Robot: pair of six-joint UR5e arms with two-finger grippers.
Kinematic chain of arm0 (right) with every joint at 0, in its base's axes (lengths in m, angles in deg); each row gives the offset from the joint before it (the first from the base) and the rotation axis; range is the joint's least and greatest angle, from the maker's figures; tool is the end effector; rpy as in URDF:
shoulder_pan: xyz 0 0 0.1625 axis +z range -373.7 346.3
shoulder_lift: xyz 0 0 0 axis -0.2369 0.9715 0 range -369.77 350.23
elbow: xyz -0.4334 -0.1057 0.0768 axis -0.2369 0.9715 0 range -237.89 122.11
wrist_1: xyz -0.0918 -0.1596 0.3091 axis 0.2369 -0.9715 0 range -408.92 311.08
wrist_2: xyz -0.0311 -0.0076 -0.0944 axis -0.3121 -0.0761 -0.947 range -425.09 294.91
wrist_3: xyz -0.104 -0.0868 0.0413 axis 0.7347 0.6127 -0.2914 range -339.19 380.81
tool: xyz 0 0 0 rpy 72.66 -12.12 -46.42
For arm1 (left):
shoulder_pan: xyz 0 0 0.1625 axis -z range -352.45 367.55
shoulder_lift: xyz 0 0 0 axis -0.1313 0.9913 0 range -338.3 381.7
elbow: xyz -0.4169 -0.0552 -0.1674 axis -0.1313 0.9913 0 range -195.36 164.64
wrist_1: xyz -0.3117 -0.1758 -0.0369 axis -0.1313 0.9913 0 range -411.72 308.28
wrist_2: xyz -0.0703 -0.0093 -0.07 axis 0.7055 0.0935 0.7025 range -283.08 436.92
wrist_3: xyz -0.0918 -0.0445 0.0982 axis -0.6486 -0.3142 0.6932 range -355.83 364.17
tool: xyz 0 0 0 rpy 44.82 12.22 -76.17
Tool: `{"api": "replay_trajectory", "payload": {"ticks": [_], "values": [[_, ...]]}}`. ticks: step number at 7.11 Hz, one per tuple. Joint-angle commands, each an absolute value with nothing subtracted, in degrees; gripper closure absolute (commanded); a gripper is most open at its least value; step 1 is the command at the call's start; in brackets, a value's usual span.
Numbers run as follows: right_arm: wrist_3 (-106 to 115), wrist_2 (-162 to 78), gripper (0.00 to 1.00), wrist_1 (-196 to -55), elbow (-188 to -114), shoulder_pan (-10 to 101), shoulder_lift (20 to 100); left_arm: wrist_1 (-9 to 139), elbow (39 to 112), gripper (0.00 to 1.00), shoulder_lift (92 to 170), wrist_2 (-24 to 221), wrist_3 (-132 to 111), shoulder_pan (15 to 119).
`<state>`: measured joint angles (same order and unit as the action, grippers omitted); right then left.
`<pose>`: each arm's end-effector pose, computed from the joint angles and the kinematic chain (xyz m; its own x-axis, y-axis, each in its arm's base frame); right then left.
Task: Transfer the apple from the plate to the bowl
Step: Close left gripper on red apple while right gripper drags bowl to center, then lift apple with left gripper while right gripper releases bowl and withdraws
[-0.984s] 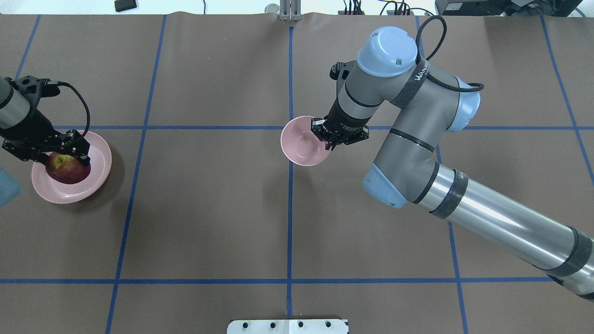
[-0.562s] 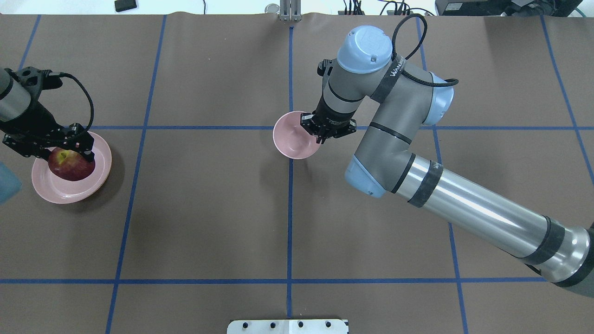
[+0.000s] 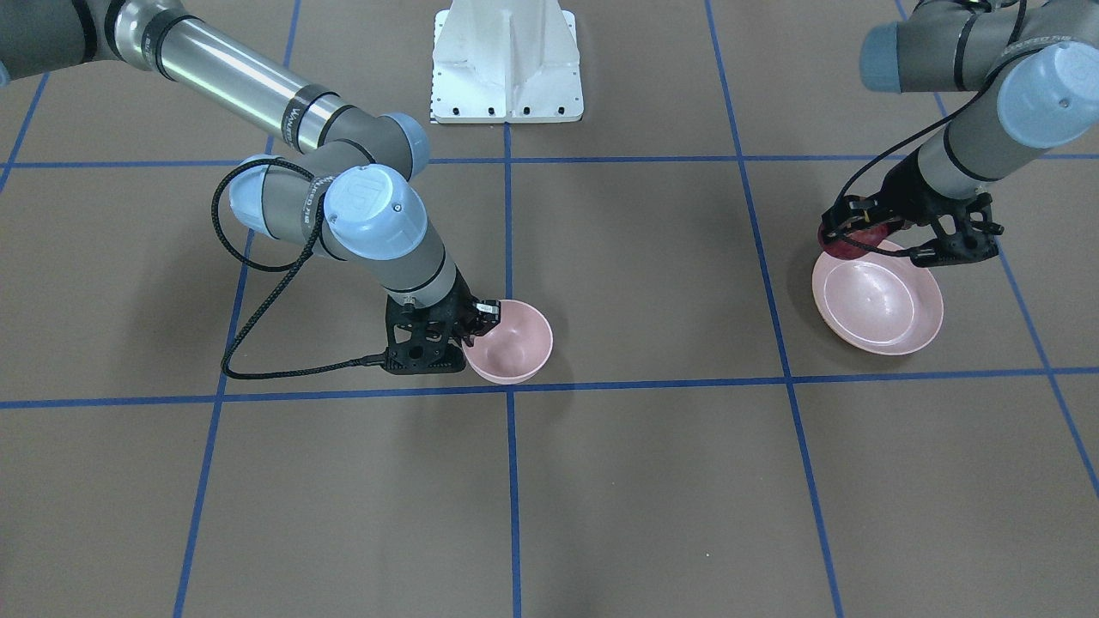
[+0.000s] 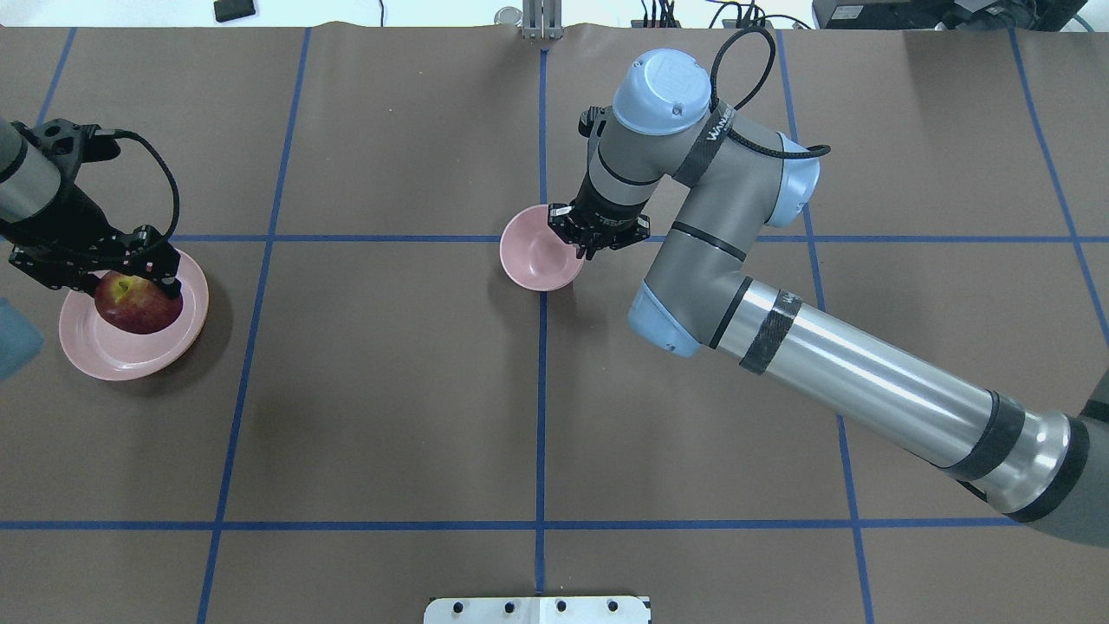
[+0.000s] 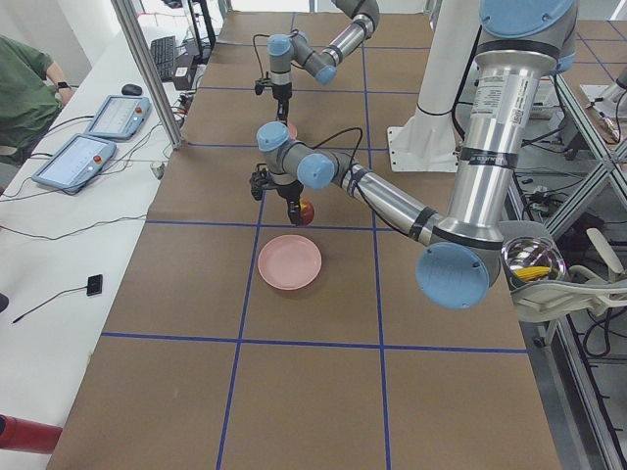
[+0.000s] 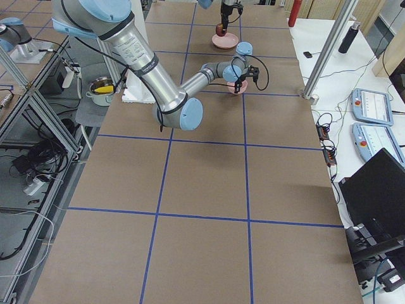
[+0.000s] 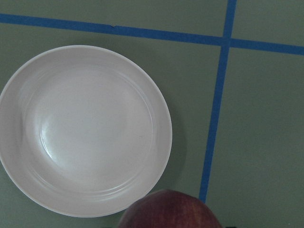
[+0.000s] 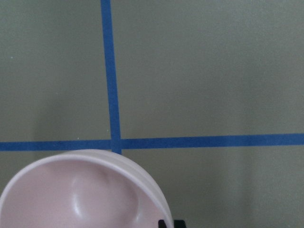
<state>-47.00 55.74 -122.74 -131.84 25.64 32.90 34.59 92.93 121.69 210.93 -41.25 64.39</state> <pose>-0.5611 -0.5386 0.3046 0.5795 0.0557 0.8131 -0.0362 0.9984 -0.0426 0.2473 -0.4424 0.5012 0.6658 -0.0963 -0.7399 -0.0329 0.9869 -0.1580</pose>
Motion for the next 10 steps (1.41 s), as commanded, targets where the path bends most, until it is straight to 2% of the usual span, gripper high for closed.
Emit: {"api": "replay_trajectory", "payload": {"ticks": [1,3,6,10], "values": [[-47.48,55.67,0.01,-121.43,-131.63,25.5,32.77,34.59,93.01,1.0,122.86,210.86,-43.89,64.24],[-47.91,56.19,0.0,-121.51,-132.07,26.63,32.25,32.24,92.49,1.0,127.93,210.86,-46.18,63.97],[-45.73,66.52,0.0,-126.59,-132.33,34.42,33.56,26.5,89.16,1.0,143.74,210.78,-60.9,57.49],[-26.8,67.1,0.0,-131.53,-138.03,43.75,46.53,27.56,69.68,1.0,165.62,210.6,-68.95,53.87]]}}
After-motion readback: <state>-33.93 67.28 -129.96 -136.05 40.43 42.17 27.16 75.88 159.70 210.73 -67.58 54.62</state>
